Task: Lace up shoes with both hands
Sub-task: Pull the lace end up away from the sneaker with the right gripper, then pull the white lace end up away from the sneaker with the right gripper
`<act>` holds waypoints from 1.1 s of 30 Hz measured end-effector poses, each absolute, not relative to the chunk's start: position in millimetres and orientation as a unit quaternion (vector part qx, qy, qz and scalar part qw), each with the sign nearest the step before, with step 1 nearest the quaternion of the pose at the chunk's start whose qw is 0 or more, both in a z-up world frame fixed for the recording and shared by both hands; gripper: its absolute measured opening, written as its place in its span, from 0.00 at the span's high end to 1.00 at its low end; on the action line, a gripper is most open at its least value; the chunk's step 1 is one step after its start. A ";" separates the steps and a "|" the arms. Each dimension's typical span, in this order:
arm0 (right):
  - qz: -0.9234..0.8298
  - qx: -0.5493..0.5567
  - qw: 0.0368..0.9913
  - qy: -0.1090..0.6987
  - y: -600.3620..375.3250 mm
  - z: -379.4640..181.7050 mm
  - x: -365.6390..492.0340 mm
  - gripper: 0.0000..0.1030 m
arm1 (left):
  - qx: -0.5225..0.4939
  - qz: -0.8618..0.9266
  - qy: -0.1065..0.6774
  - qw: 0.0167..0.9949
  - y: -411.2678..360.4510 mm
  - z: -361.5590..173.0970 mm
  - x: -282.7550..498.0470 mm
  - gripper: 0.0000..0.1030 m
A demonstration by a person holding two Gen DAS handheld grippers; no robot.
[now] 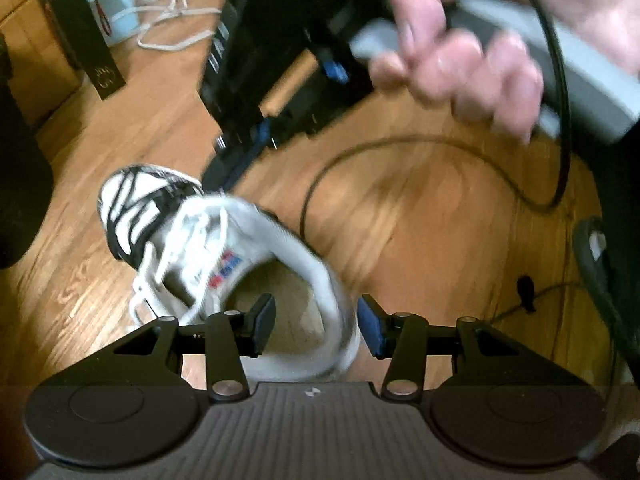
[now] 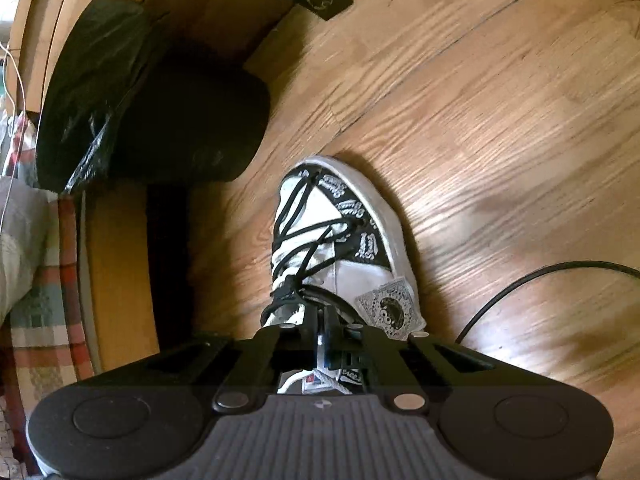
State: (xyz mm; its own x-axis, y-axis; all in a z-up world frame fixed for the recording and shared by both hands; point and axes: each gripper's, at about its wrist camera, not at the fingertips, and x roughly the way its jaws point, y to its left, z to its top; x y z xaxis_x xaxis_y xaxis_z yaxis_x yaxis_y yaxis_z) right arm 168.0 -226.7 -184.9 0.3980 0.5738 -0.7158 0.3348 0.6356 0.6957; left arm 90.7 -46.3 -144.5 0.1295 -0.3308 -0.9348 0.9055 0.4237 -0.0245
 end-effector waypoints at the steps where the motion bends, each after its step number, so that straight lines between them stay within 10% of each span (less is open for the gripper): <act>1: 0.076 0.417 0.730 0.537 -229.4 -183.5 168.9 0.97 | 0.309 -0.448 0.487 0.682 -47.4 -148.5 88.1 0.52; 33: 0.044 0.439 0.786 0.433 -286.3 -143.2 193.7 0.97 | 0.246 -0.284 0.512 0.772 1.9 -118.2 125.6 0.52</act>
